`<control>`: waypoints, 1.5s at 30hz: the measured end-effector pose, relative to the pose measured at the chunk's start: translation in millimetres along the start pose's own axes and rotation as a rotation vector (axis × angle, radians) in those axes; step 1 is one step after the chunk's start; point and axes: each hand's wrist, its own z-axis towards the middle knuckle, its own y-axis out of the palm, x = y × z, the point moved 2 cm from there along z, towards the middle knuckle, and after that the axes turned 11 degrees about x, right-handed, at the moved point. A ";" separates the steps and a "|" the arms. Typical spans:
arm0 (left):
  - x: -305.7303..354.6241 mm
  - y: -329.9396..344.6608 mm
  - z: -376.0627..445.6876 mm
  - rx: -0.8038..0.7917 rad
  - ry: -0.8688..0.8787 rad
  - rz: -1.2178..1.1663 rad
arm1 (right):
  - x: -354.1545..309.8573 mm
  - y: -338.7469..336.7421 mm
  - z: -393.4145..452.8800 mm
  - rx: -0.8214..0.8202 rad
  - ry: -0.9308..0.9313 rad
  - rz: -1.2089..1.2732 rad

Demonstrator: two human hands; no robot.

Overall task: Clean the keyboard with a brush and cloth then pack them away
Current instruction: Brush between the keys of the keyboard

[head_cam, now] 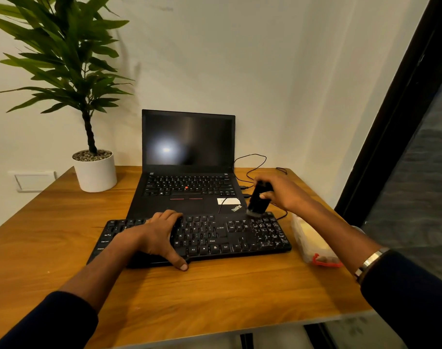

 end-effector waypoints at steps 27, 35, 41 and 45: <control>0.7 0.4 0.6 0.002 -0.015 0.005 | 10.8 -19.7 -9.3 0.030 0.083 -0.205; 0.4 0.2 1.4 -0.002 -0.008 0.009 | -16.2 2.0 -16.1 -0.006 0.043 -0.123; -0.8 1.7 1.7 0.005 -0.006 0.019 | -18.8 -2.2 -12.0 -0.033 0.075 0.064; -0.2 1.1 1.7 0.003 -0.004 0.010 | 4.0 -6.9 -18.9 -0.017 0.123 -0.060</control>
